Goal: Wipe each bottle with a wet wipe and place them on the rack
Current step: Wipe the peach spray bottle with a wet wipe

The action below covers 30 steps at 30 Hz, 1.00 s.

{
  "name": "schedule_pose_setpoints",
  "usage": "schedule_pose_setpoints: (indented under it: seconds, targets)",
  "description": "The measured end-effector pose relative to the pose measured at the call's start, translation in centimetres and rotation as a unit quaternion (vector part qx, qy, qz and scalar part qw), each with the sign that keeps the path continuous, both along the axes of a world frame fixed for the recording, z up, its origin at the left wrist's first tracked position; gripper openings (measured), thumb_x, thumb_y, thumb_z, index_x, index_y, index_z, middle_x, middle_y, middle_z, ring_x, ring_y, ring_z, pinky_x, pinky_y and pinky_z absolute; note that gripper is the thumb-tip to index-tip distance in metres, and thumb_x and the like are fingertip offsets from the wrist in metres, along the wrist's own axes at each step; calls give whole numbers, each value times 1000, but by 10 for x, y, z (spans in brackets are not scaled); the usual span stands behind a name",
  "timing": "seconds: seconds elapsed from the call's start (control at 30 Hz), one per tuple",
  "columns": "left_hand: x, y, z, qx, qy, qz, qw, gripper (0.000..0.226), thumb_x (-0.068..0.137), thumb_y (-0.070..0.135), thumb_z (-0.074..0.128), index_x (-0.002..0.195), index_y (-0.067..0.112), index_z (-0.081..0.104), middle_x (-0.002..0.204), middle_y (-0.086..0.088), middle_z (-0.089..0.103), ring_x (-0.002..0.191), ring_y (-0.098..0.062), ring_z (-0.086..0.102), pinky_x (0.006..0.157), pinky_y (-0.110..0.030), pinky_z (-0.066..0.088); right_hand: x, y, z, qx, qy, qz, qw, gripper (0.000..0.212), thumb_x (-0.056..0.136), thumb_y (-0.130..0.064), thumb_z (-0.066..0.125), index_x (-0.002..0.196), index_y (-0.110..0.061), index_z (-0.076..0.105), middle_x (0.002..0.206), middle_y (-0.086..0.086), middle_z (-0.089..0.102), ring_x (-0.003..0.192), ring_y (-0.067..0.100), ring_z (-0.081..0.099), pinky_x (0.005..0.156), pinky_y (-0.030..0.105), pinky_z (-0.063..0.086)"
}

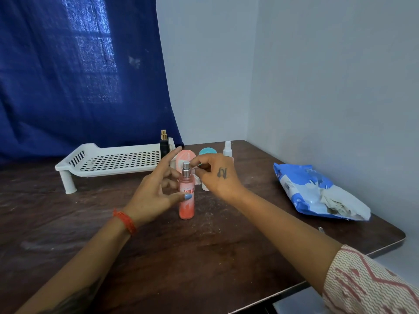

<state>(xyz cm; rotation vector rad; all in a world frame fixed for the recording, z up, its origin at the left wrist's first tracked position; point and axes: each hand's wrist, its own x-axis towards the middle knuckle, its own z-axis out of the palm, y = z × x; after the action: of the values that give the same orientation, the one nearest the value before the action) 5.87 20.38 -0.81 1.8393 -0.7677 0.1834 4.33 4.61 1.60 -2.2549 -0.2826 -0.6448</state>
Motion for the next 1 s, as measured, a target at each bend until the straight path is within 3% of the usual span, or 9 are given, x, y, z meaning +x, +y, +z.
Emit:
schedule_pose_setpoints:
  seconds: [0.17, 0.23, 0.33, 0.6, 0.7, 0.83, 0.9, 1.0]
  targets:
    - [1, 1, 0, 1, 3, 2, 1000, 99, 72, -7, 73, 136, 51, 24, 98, -5, 55, 87, -18, 65, 72, -27, 57, -7, -4, 1, 125, 5, -40, 991, 14, 85, -8, 65, 96, -14, 71, 104, 1, 68, 89, 11, 62, 84, 23, 51]
    - [1, 0, 0, 1, 2, 8, 1000, 99, 72, -7, 73, 138, 48, 24, 97, -3, 55, 84, -16, 65, 70, -25, 56, -13, -4, -7, 144, 16, -50, 988, 12, 85, -9, 65, 94, -15, 68, 103, -2, 66, 87, 7, 60, 79, 15, 50]
    - [1, 1, -1, -2, -1, 11, 1000, 99, 71, -6, 74, 137, 49, 24, 96, -4, 57, 85, -16, 65, 70, -26, 56, -23, 1, -29, 103, 46, -35, 993, 13, 85, -7, 63, 94, -16, 65, 99, -5, 63, 82, 2, 57, 65, 2, 44]
    - [5, 3, -3, -9, 3, 14, 1000, 98, 71, -5, 74, 137, 49, 25, 96, -4, 56, 86, -19, 65, 76, -31, 57, -34, -2, -42, 56, 159, -5, 986, 17, 79, -5, 67, 93, -13, 68, 89, 1, 66, 81, 11, 63, 76, 24, 55]
    - [7, 5, -3, -11, 4, 19, 1000, 98, 70, -4, 75, 137, 48, 25, 95, -4, 56, 87, -19, 66, 77, -32, 57, -39, -11, -29, 75, 219, 63, 971, 16, 77, 1, 67, 86, -11, 71, 76, -5, 64, 71, 8, 63, 66, 17, 54]
    - [7, 3, -4, -22, 14, 12, 1000, 97, 71, -7, 74, 135, 48, 28, 94, -3, 55, 86, -17, 64, 79, -32, 57, -31, -27, -15, -18, 124, -33, 992, 17, 77, -7, 68, 86, -21, 65, 82, -8, 60, 77, 4, 57, 60, 5, 40]
    - [7, 3, -4, -21, 19, 11, 1000, 97, 71, -7, 73, 135, 48, 27, 94, -3, 54, 87, -17, 64, 77, -30, 57, -28, -31, -15, -68, 102, -61, 991, 21, 79, -9, 68, 93, -23, 59, 88, -7, 57, 80, 5, 56, 62, 7, 42]
    - [6, 3, -3, -17, 23, 14, 999, 96, 72, -7, 72, 134, 49, 25, 96, -2, 54, 91, -18, 64, 76, -28, 56, -23, -35, -20, -141, 118, -45, 982, 29, 81, -10, 66, 108, -16, 61, 104, 1, 63, 94, 12, 58, 79, 19, 48]
